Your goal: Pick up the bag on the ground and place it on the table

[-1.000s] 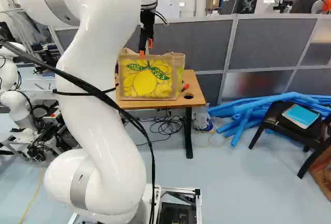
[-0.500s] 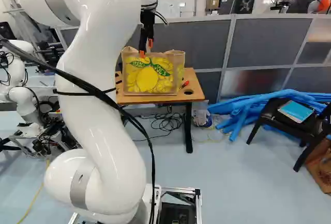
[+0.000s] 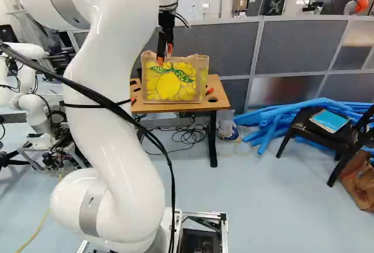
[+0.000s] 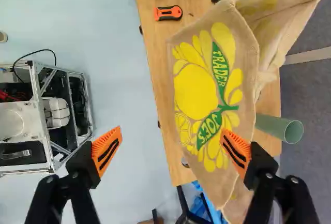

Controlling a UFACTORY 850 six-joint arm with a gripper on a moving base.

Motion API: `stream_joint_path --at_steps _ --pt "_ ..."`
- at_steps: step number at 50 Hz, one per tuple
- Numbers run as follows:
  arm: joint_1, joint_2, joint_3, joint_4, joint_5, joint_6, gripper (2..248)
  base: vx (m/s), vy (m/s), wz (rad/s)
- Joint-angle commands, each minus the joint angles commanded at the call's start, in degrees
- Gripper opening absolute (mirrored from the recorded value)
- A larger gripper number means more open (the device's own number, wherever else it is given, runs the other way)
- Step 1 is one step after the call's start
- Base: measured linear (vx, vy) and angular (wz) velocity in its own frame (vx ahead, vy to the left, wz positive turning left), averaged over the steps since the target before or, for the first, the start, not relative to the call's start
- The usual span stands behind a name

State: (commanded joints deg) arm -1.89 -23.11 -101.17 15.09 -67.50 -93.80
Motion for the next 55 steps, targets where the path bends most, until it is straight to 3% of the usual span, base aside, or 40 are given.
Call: stream_joint_path --at_steps 26,55 --pt "0.0 0.0 0.0 0.0 0.0 0.0 247 -0.111 -0.003 0.001" --pt "0.0 0.7 1.7 -0.3 2.1 1.7 247 0.001 0.0 0.0"
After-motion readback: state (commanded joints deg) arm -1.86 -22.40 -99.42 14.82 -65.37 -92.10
